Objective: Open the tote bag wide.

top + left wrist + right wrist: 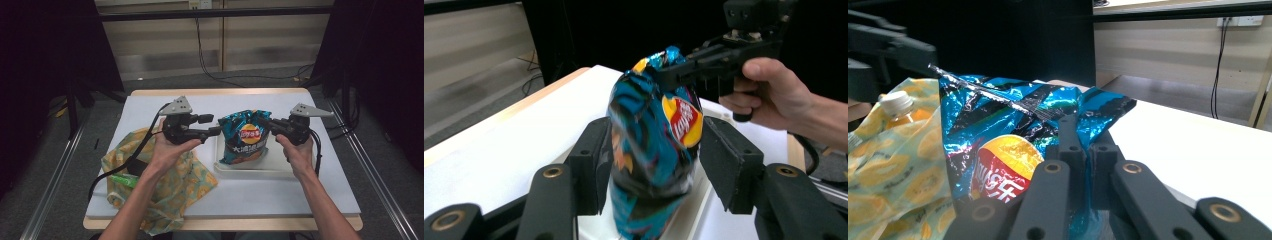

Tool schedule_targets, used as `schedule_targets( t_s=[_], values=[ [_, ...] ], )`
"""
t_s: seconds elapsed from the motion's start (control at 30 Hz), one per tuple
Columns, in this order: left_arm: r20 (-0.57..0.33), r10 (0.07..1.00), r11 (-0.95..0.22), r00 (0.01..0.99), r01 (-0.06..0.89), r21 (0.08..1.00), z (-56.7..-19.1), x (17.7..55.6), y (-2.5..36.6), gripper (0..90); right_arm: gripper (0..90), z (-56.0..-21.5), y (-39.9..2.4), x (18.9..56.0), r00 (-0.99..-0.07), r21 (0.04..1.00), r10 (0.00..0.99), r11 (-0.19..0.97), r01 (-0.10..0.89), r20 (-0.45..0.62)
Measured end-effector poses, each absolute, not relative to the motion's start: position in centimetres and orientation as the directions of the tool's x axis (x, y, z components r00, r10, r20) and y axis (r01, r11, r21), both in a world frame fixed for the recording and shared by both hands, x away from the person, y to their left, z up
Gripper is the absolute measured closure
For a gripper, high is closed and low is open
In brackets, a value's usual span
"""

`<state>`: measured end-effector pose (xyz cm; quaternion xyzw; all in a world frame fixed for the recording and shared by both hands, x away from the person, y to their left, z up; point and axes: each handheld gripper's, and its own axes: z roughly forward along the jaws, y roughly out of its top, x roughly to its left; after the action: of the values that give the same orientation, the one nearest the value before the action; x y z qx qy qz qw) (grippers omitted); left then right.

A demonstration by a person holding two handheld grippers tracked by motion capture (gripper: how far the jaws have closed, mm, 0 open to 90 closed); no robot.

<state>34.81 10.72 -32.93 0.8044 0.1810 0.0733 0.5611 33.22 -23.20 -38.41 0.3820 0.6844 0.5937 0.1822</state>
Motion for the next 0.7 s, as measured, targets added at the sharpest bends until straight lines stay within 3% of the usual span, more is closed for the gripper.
schedule_targets(
  t_s=[0.17,0.4,0.7],
  values=[
    [-0.105,0.387,-0.262,0.916,0.218,0.94,-33.2,34.7,12.9,41.4,88.3,-38.7,-23.5,34.0,-0.604,0.949,0.762,-0.042,0.312,0.232],
    [-0.071,0.434,-0.258,0.898,0.2,0.945,-32.6,33.8,14.7,26.3,88.5,-38.7,-23.1,35.3,-0.567,0.947,0.788,-0.062,0.316,0.24],
    [-0.088,0.479,-0.206,0.874,0.209,0.956,-32.7,33.6,18.6,22.1,88.5,-38.9,-22.6,37.4,-0.494,0.941,0.835,-0.075,0.329,0.24]
  ],
)
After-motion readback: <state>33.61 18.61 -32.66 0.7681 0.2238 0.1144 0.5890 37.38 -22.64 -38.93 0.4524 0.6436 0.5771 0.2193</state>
